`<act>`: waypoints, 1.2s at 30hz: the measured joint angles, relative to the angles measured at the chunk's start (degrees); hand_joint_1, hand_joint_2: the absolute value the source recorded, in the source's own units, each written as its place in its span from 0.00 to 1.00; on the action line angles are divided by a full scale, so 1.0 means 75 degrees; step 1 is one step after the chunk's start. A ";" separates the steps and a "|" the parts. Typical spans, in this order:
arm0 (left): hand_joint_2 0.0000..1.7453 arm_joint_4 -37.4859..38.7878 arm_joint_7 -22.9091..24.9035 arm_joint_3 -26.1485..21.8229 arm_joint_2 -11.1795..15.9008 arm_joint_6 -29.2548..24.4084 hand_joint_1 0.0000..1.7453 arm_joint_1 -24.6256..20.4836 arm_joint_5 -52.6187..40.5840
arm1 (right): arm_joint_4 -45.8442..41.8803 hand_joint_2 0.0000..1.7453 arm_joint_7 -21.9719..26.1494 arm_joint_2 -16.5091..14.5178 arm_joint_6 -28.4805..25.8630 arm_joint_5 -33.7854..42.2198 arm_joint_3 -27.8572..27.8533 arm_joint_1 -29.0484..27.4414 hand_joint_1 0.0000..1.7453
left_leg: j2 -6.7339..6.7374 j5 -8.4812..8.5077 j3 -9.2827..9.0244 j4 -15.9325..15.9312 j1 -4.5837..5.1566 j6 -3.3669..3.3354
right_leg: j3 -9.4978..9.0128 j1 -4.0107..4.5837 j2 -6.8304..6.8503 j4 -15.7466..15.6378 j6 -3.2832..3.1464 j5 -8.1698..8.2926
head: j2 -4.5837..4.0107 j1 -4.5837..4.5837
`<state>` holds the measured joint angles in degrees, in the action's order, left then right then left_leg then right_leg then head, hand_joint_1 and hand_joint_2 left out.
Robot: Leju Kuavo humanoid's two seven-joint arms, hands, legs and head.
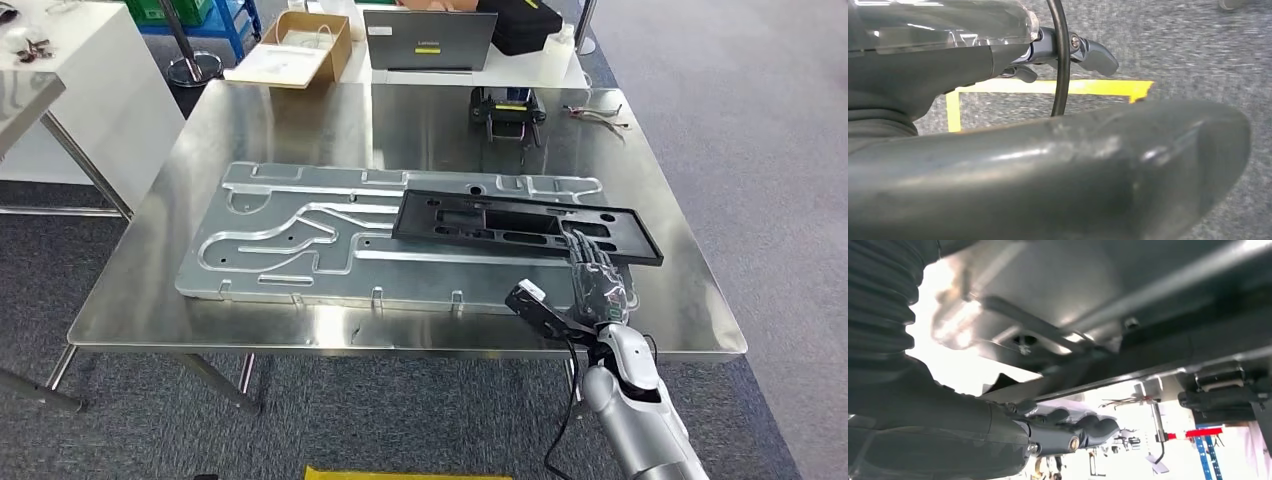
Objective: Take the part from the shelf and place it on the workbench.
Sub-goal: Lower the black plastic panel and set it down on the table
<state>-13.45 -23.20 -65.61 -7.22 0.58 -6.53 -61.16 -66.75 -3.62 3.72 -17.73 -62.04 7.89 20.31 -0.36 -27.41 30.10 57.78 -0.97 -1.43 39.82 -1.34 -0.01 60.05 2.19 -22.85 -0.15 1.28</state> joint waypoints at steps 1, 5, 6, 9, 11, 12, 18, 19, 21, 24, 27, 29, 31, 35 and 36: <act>0.00 0.0001 0.0000 0.0000 -0.0001 0.0004 0.00 -0.0003 0.0000 | -0.0006 1.00 0.0003 0.0000 0.0000 -0.0010 0.0001 -0.0018 0.00 | 0.0013 0.0091 0.0096 -0.0004 -0.0003 -0.0042 | 0.0116 -0.0004 0.0000 0.0370 0.0012 -0.0412 | 0.0000 -0.0001; 0.00 0.0001 0.0003 0.0000 0.0000 0.0036 0.00 0.0019 0.0000 | -0.0015 1.00 0.0011 -0.0004 -0.0003 -0.0075 0.0017 -0.0135 0.00 | 0.0019 0.0407 0.0584 0.0037 0.0050 -0.0075 | 0.0224 0.0009 0.0001 0.1777 0.0011 -0.1208 | 0.0000 0.0000; 0.00 0.0001 0.0004 0.0000 -0.0001 0.0041 0.00 0.0023 0.0000 | -0.0020 1.00 0.0013 -0.0005 -0.0009 -0.0090 0.0025 -0.0157 0.00 | 0.0018 0.0473 0.0693 0.0056 0.0064 -0.0066 | -0.0012 0.0019 0.0000 0.1631 -0.0022 -0.1056 | 0.0000 0.0000; 0.00 0.0007 0.0009 0.0000 -0.0017 0.0047 0.00 0.0025 0.0000 | -0.0086 1.00 0.0015 -0.0015 -0.0043 -0.0167 0.0046 -0.0160 0.00 | 0.0013 0.0656 0.0906 0.0093 0.0101 -0.0003 | -0.1191 0.0111 0.0001 0.0227 -0.0209 -0.0869 | 0.0000 0.0004; 0.00 0.0012 0.0020 -0.0001 -0.0030 0.0050 0.00 0.0022 0.0000 | -0.0128 1.00 0.0011 -0.0025 -0.0074 -0.0230 0.0059 -0.0161 0.00 | 0.0016 0.0779 0.0941 0.0070 0.0094 0.0083 | -0.1569 0.0176 0.0006 -0.0362 -0.0280 -0.0971 | 0.0000 0.0004; 0.00 0.0013 0.0025 -0.0002 -0.0031 0.0050 0.00 0.0027 0.0000 | -0.0134 1.00 0.0007 -0.0029 -0.0089 -0.0253 0.0064 -0.0170 0.00 | 0.0016 0.0846 0.0945 0.0042 0.0085 0.0135 | -0.1567 0.0193 0.0009 -0.0438 -0.0293 -0.0932 | 0.0000 0.0004; 0.00 0.0023 0.0043 -0.0006 -0.0020 0.0044 0.00 0.0065 -0.0006 | -0.0118 1.00 0.0003 -0.0101 -0.0125 -0.0393 0.0137 -0.0239 0.00 | 0.0006 -0.0541 0.1390 0.1514 0.0033 0.0343 | -0.1104 0.0139 0.0084 -0.0549 -0.0507 -0.0398 | 0.0000 0.0013; 0.00 0.0023 0.0046 -0.0006 -0.0019 0.0044 0.00 0.0065 -0.0006 | -0.0111 1.00 0.0001 -0.0106 -0.0126 -0.0419 0.0154 -0.0258 0.00 | 0.0008 -0.0666 0.1417 0.1907 0.0027 0.0366 | -0.0980 0.0146 0.0090 -0.0525 -0.0500 -0.0317 | 0.0000 0.0014; 0.00 0.0024 0.0050 -0.0006 -0.0015 0.0044 0.00 0.0062 -0.0007 | -0.0103 1.00 -0.0005 -0.0119 -0.0129 -0.0482 0.0189 -0.0295 0.00 | 0.0008 -0.0412 0.1186 0.2104 0.0026 0.0385 | -0.0702 0.0149 0.0094 -0.0439 -0.0475 -0.0167 | 0.0000 0.0015; 0.00 0.0024 0.0050 -0.0006 -0.0009 0.0044 0.00 0.0034 -0.0009 | -0.0109 1.00 -0.0016 -0.0156 -0.0145 -0.0563 0.0238 -0.0338 0.00 | 0.0004 -0.0188 0.0120 0.0814 0.0041 0.0318 | -0.0356 0.0155 0.0095 -0.0254 -0.0392 -0.0001 | 0.0000 0.0015; 0.00 0.0026 0.0047 -0.0005 -0.0012 0.0044 0.00 0.0023 -0.0008 | -0.0123 1.00 -0.0001 -0.0211 -0.0220 -0.0627 0.0289 -0.0423 0.00 | -0.0007 -0.0392 -0.0338 0.0019 0.0103 0.0190 | -0.0269 0.0160 0.0111 -0.0201 -0.0260 0.0168 | 0.0000 0.0009; 0.00 0.0033 0.0042 -0.0007 -0.0024 0.0044 0.00 0.0032 -0.0001 | -0.0140 1.00 0.0049 -0.0257 -0.0300 -0.0621 0.0320 -0.0565 0.00 | 0.0020 -0.0244 -0.0240 -0.0004 0.0081 0.0070 | -0.0223 0.0144 0.0092 -0.0168 -0.0171 0.0149 | 0.0000 0.0008; 0.00 0.0039 0.0010 -0.0019 -0.0036 0.0036 0.00 0.0037 0.0037 | -0.0213 1.00 0.0178 -0.0319 -0.0433 -0.0510 0.0334 -0.0826 0.00 | 0.0050 -0.0040 -0.0076 -0.0044 0.0046 -0.0067 | -0.0094 0.0125 0.0057 0.0230 -0.0097 -0.0434 | 0.0000 0.0007; 0.00 0.0039 -0.0053 -0.0114 -0.0037 0.0003 0.00 0.0111 0.0165 | -0.0463 1.00 0.0792 -0.0589 -0.0863 0.0296 0.0295 -0.1714 0.00 | 0.0047 0.0315 0.0398 -0.0012 0.0052 -0.0106 | 0.0061 0.0073 0.0033 0.1728 0.0000 -0.1441 | 0.0000 0.0007; 0.00 0.0039 -0.0065 -0.0152 -0.0038 -0.0009 0.00 0.0138 0.0201 | -0.0537 1.00 0.1042 -0.0688 -0.0941 0.0690 0.0244 -0.2001 0.00 | 0.0047 0.0389 0.0521 0.0010 0.0050 -0.0087 | -0.0075 0.0060 0.0033 0.1775 0.0009 -0.1282 | 0.0000 0.0007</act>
<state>-13.16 -23.68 -66.76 -7.50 0.51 -5.50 -59.65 -70.78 4.19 -1.45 -24.78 -56.86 9.72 5.31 -0.01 -24.49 34.00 57.85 -0.59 -2.08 39.26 -0.88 0.24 73.37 2.25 -32.47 -0.15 1.33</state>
